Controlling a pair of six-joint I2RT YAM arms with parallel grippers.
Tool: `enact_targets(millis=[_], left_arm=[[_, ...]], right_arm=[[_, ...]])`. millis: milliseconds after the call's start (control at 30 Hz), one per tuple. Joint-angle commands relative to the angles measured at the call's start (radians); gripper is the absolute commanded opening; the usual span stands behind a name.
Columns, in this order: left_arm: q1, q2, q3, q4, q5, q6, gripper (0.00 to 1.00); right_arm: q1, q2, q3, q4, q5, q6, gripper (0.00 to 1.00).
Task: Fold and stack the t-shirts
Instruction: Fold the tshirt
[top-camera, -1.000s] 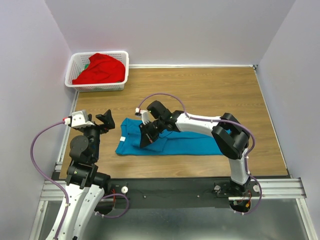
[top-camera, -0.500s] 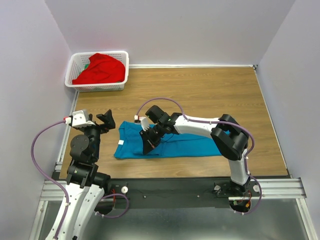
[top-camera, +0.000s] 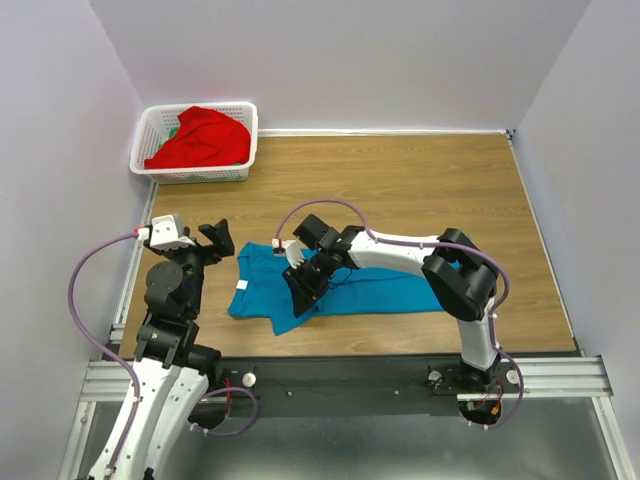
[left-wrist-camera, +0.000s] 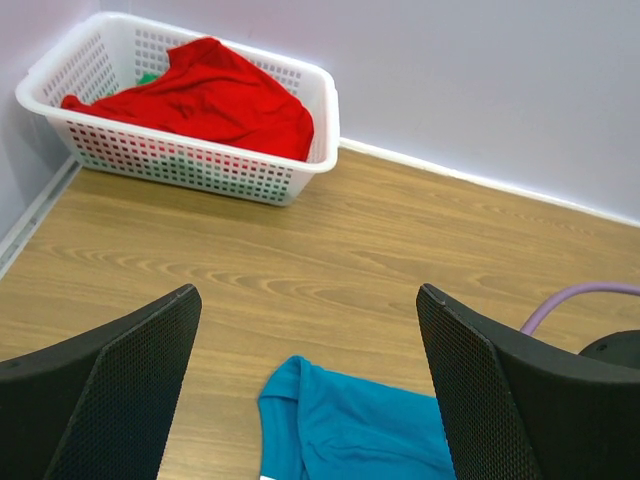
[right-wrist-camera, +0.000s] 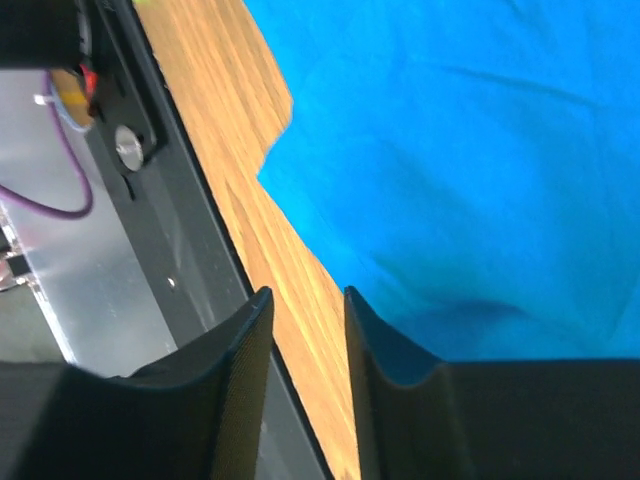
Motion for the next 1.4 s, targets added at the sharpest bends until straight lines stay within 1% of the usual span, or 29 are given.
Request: enact_targets(millis=[0,33,133,167,233,267,300,333,367,433,467,500,567,600,667,700,767,867,1000,1167,1300,1367], left_arm=[[-0.004,0.067,-0.003,0.016,0.061,-0.006,0.95],[-0.004,0.089,0.012,0.009,0.076,-0.024,0.95],[-0.004,0.188,0.041,-0.027,0.143,-0.061,0.95],[-0.005,0.219,0.05,-0.034,0.166,-0.078,0.93],[-0.005,0.311,0.07,-0.063,0.219,-0.105,0.92],[-0.007,0.345,0.076,-0.072,0.231,-0.118,0.91],[-0.01,0.404,0.081,-0.087,0.249,-0.151,0.9],[-0.013,0.431,0.084,-0.092,0.257,-0.164,0.89],[-0.027,0.476,0.09,-0.098,0.26,-0.193,0.86],[-0.044,0.512,0.093,-0.107,0.257,-0.216,0.84],[-0.053,0.529,0.095,-0.11,0.254,-0.225,0.81],[-0.068,0.558,0.093,-0.11,0.242,-0.239,0.78],[-0.077,0.592,0.096,-0.103,0.236,-0.245,0.74],[-0.077,0.63,0.098,-0.1,0.236,-0.244,0.72],[-0.077,0.675,0.113,-0.094,0.234,-0.237,0.65],[-0.077,0.722,0.118,-0.093,0.227,-0.234,0.64],[-0.077,0.789,0.132,-0.09,0.202,-0.237,0.61],[-0.071,0.848,0.133,-0.067,0.185,-0.248,0.57],[-0.028,0.967,0.15,-0.05,0.197,-0.239,0.55],[0.047,1.053,0.168,-0.034,0.217,-0.23,0.51],[0.082,1.098,0.196,-0.029,0.23,-0.217,0.48],[0.094,1.135,0.227,-0.032,0.233,-0.208,0.47]], right_arm=[[0.006,-0.068,0.021,-0.079,0.095,-0.032,0.42],[0.003,-0.089,0.014,-0.082,0.203,-0.018,0.43],[-0.036,-0.183,-0.035,-0.083,0.318,0.04,0.46],[-0.057,-0.209,-0.052,-0.082,0.367,0.056,0.48],[-0.141,-0.292,-0.091,-0.082,0.422,0.105,0.5],[-0.175,-0.321,-0.133,-0.082,0.486,0.123,0.51],[-0.256,-0.371,-0.155,-0.082,0.505,0.151,0.53],[-0.304,-0.396,-0.176,-0.08,0.517,0.168,0.53],[-0.404,-0.419,-0.222,-0.08,0.545,0.203,0.53],[-0.496,-0.485,-0.268,-0.08,0.562,0.227,0.54],[-0.538,-0.504,-0.288,-0.079,0.574,0.253,0.54],[-0.616,-0.525,-0.334,-0.077,0.576,0.267,0.54],[-0.692,-0.579,-0.374,-0.063,0.576,0.289,0.54],[-0.761,-0.593,-0.411,-0.059,0.576,0.31,0.54],[-0.825,-0.623,-0.445,-0.037,0.579,0.333,0.54],[-0.882,-0.63,-0.459,-0.028,0.585,0.359,0.53],[-0.95,-0.637,-0.496,-0.001,0.591,0.402,0.52],[-1.028,-0.634,-0.532,0.052,0.602,0.47,0.52],[-1.085,-0.593,-0.571,0.095,0.605,0.528,0.52],[-1.158,-0.559,-0.649,0.17,0.619,0.551,0.52],[-1.22,-0.464,-0.664,0.224,0.579,0.557,0.51],[-1.231,-0.424,-0.652,0.245,0.579,0.562,0.51]])
